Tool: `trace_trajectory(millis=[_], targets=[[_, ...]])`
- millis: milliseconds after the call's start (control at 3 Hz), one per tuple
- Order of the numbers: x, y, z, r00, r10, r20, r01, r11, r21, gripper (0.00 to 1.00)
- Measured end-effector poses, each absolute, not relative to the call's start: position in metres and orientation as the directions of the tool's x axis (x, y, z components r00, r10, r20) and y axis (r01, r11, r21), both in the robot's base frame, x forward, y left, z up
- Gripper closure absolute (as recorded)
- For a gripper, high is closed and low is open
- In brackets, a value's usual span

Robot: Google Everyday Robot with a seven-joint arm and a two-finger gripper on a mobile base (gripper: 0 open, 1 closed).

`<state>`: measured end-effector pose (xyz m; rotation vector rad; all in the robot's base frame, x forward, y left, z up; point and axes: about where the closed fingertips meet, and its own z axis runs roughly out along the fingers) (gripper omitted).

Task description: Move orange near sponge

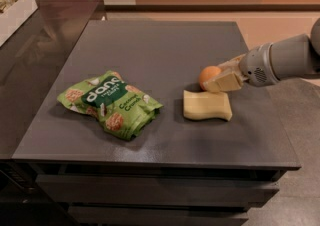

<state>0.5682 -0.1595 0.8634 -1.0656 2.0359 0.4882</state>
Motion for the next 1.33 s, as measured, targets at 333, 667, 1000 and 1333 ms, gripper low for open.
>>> trace_trajectory(millis=[333, 667, 1000, 1333], targets=[[0.5718, -0.1603, 0.8660, -0.336, -0.534, -0.776, -0.821, 0.569, -0.036, 0.37], [0.5717, -0.1583, 0.8656, -0.335, -0.535, -0.776, -0.823, 0.566, -0.035, 0.14], [0.5716, -0.1563, 0.8653, -0.334, -0.536, -0.775, -0.825, 0.563, -0.034, 0.00], [0.5716, -0.1562, 0.8652, -0.334, -0.536, -0.775, -0.826, 0.563, -0.034, 0.00]])
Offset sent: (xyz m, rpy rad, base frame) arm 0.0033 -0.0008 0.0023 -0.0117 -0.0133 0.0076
